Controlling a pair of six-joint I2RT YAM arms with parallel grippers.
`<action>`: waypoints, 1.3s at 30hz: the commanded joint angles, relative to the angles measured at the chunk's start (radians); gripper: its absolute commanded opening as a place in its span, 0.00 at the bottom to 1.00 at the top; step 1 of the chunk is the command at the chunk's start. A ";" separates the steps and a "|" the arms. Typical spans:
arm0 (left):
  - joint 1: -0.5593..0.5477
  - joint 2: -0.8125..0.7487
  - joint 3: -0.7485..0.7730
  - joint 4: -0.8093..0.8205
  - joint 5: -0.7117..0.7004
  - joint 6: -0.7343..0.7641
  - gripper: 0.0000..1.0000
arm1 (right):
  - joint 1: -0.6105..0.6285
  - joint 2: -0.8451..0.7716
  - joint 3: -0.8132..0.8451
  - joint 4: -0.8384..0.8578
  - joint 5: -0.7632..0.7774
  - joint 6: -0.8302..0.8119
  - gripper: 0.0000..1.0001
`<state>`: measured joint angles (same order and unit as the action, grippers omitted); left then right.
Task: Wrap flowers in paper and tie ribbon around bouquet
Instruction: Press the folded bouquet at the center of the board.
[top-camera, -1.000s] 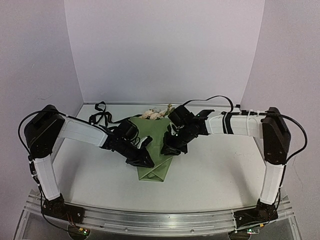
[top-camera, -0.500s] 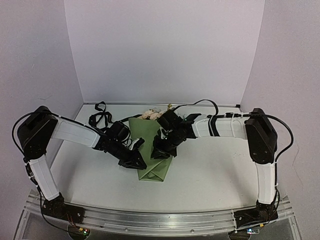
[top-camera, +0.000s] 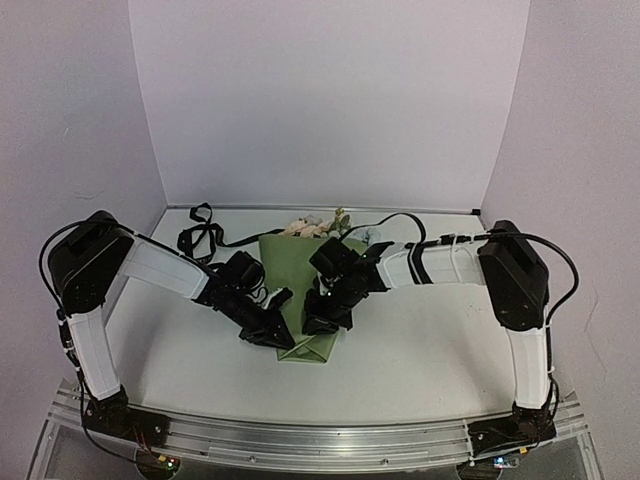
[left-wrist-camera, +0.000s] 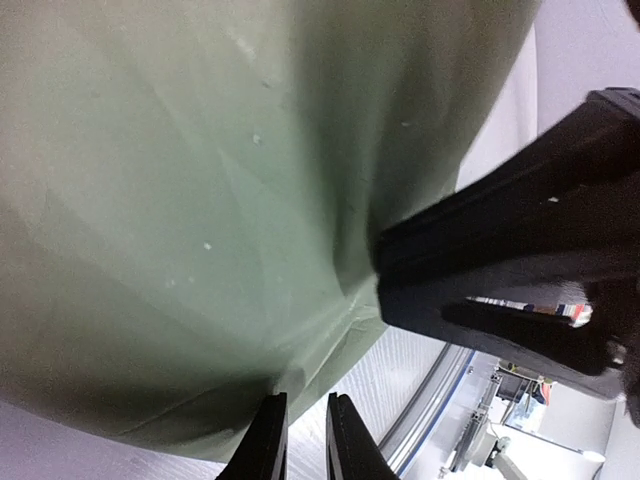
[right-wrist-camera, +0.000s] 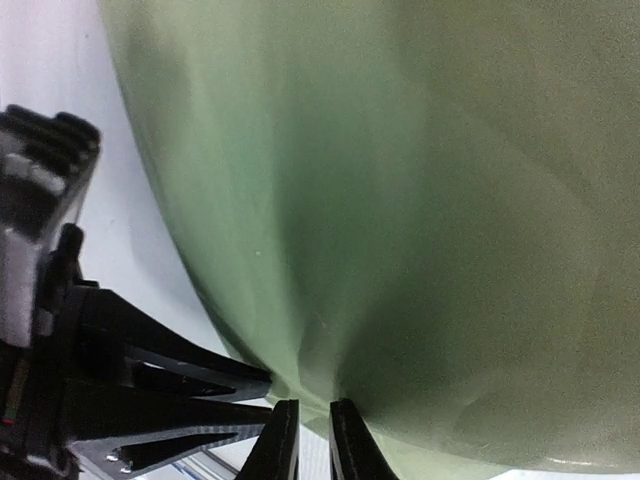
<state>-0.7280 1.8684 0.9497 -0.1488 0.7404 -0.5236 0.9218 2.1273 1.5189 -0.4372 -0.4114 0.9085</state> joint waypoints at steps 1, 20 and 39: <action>0.005 -0.033 0.042 0.018 0.004 0.007 0.17 | 0.004 0.012 -0.041 0.013 0.028 0.023 0.12; 0.022 0.059 -0.031 0.137 0.105 -0.115 0.17 | 0.002 0.018 -0.085 0.022 0.061 0.054 0.11; 0.140 0.118 -0.064 0.337 0.087 -0.312 0.25 | 0.000 0.024 -0.087 0.022 0.057 0.040 0.11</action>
<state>-0.6284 1.9445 0.8577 0.1392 0.8732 -0.7875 0.9218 2.1357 1.4479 -0.3962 -0.3916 0.9523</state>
